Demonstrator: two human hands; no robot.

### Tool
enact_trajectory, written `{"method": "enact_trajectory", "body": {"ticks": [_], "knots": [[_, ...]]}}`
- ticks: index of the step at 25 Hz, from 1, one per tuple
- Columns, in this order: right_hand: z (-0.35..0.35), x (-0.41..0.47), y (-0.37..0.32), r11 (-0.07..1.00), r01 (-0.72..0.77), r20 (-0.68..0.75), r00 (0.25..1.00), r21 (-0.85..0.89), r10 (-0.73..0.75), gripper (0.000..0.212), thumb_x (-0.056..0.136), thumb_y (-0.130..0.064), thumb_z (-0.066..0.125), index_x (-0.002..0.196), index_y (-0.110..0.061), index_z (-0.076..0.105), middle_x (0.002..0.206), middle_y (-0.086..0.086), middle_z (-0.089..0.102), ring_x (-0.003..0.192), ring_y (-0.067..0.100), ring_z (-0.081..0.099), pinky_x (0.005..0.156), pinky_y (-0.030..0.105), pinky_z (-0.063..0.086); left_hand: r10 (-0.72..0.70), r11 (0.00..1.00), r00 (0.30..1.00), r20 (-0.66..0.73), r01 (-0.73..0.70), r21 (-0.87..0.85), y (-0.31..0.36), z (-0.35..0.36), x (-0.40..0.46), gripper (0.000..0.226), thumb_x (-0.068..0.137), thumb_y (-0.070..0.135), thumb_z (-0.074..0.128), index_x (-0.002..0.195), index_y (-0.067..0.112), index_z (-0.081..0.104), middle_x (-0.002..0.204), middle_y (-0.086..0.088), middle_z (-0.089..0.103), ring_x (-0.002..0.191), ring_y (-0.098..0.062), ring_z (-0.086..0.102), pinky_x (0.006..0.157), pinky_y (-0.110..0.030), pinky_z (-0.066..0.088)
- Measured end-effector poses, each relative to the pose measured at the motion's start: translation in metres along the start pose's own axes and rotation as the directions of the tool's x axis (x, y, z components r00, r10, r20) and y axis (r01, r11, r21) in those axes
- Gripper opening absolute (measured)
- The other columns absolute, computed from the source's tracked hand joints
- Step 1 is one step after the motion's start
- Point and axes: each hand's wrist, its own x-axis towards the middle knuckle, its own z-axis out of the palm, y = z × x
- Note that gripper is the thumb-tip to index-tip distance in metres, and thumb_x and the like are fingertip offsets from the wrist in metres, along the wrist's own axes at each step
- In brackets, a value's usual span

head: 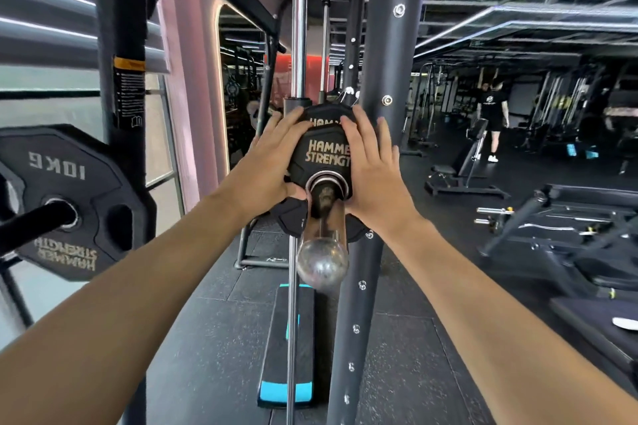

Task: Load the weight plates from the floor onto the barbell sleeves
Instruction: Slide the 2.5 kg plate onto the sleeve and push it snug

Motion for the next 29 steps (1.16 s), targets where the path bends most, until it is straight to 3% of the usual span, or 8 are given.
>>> {"method": "enact_trajectory", "body": {"ticks": [4,8,10,15,29], "knots": [[0.017,0.019,0.01,0.987,-0.132,0.02,0.991,-0.087,0.134,0.131,0.068,-0.048,0.087,0.159,-0.033,-0.006,0.167,-0.002,-0.018,0.151,0.046,-0.009,0.112,0.075,0.017,-0.024,0.999,1.0,-0.004,0.024,-0.029,-0.024,0.023,0.023,0.118,0.06,0.009,0.094,0.151,0.029,0.021,0.166,0.003,-0.007,0.154,-0.036,-0.004,0.116,-0.069,0.018],[0.029,0.035,0.018,0.975,-0.222,0.08,0.971,-0.023,0.223,0.125,0.073,-0.035,0.087,0.155,-0.046,-0.006,0.165,0.0,-0.022,0.149,0.052,-0.006,0.108,0.08,0.02,0.006,0.997,0.999,-0.053,-0.01,-0.083,-0.039,0.039,0.041,0.116,0.06,0.005,0.092,0.151,0.028,0.023,0.166,0.003,-0.002,0.153,-0.031,0.008,0.114,-0.064,0.031],[0.034,0.038,0.02,0.973,-0.229,0.074,0.971,0.024,0.227,0.115,0.078,-0.029,0.082,0.156,-0.045,0.0,0.166,0.0,-0.019,0.15,0.049,-0.003,0.108,0.079,0.019,0.019,0.997,0.996,-0.086,-0.025,-0.075,-0.043,0.043,0.044,0.117,0.061,0.005,0.092,0.154,0.026,0.024,0.165,0.003,0.002,0.151,-0.031,0.017,0.114,-0.057,0.037],[0.038,0.038,0.025,0.975,-0.221,0.024,0.975,-0.014,0.222,0.113,0.077,-0.032,0.082,0.157,-0.044,0.003,0.166,0.002,-0.013,0.148,0.047,0.007,0.106,0.078,0.025,0.03,0.998,0.992,-0.122,-0.037,-0.054,-0.045,0.045,0.041,0.114,0.062,0.007,0.092,0.155,0.022,0.027,0.164,0.001,0.009,0.147,-0.028,0.027,0.113,-0.051,0.04],[0.038,0.037,0.022,0.968,-0.234,0.032,0.971,-0.087,0.237,0.121,0.07,-0.032,0.088,0.156,-0.044,0.003,0.166,0.004,-0.009,0.146,0.046,0.014,0.104,0.074,0.034,-0.008,0.996,0.991,-0.136,-0.004,-0.088,-0.047,0.048,0.043,0.115,0.057,0.01,0.095,0.15,0.028,0.03,0.163,0.005,0.013,0.145,-0.026,0.03,0.114,-0.054,0.038]]}}
